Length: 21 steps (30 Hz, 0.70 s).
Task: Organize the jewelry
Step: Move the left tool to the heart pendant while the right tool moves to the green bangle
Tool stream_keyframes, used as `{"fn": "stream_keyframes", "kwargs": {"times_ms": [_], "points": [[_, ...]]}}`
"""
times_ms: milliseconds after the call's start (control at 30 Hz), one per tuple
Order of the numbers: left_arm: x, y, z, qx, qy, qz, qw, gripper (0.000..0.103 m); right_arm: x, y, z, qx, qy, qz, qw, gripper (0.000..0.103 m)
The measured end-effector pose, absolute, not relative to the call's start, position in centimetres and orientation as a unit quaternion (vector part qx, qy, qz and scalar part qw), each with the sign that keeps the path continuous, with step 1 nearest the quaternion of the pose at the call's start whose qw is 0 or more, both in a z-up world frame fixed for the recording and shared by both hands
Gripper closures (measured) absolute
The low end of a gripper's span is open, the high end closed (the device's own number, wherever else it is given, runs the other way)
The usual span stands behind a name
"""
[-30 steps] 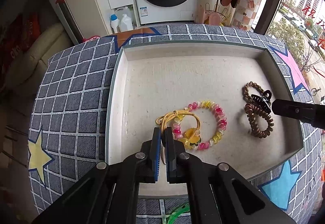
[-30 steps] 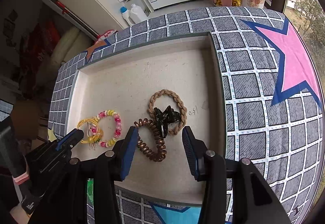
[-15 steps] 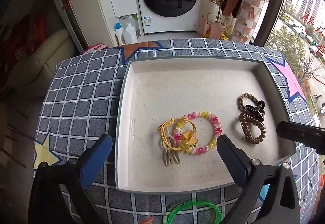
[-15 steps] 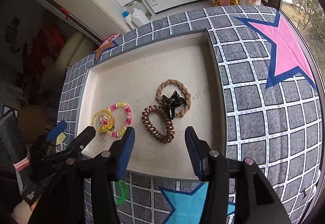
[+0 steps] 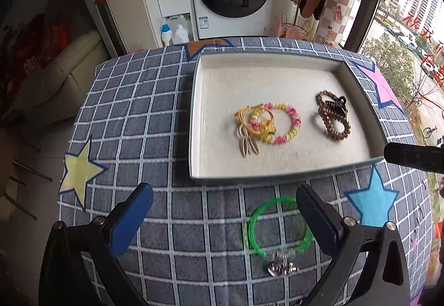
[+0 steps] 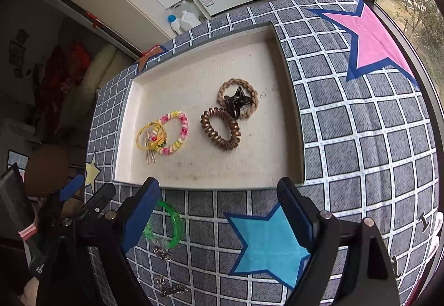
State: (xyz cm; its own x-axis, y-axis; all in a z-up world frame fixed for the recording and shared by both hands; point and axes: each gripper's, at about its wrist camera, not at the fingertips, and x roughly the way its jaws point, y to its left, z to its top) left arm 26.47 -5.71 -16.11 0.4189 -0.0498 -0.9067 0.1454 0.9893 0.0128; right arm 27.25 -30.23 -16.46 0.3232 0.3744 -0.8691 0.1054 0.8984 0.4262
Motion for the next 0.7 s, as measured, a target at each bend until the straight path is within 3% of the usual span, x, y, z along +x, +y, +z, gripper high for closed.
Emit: {"fn": "stream_keyframes", "kwargs": {"times_ms": [367,700], "points": [[18.0,-4.5,-17.1,0.051,0.582,-0.070,0.808,0.000,22.3,-28.5,-18.2,0.197,0.617,0.080,0.758,0.014],[15.2,-3.3,-17.7,0.028,0.620,-0.068,0.781,0.000,18.7,-26.2,-19.4,0.164,0.640,0.082,0.746,0.014]]}}
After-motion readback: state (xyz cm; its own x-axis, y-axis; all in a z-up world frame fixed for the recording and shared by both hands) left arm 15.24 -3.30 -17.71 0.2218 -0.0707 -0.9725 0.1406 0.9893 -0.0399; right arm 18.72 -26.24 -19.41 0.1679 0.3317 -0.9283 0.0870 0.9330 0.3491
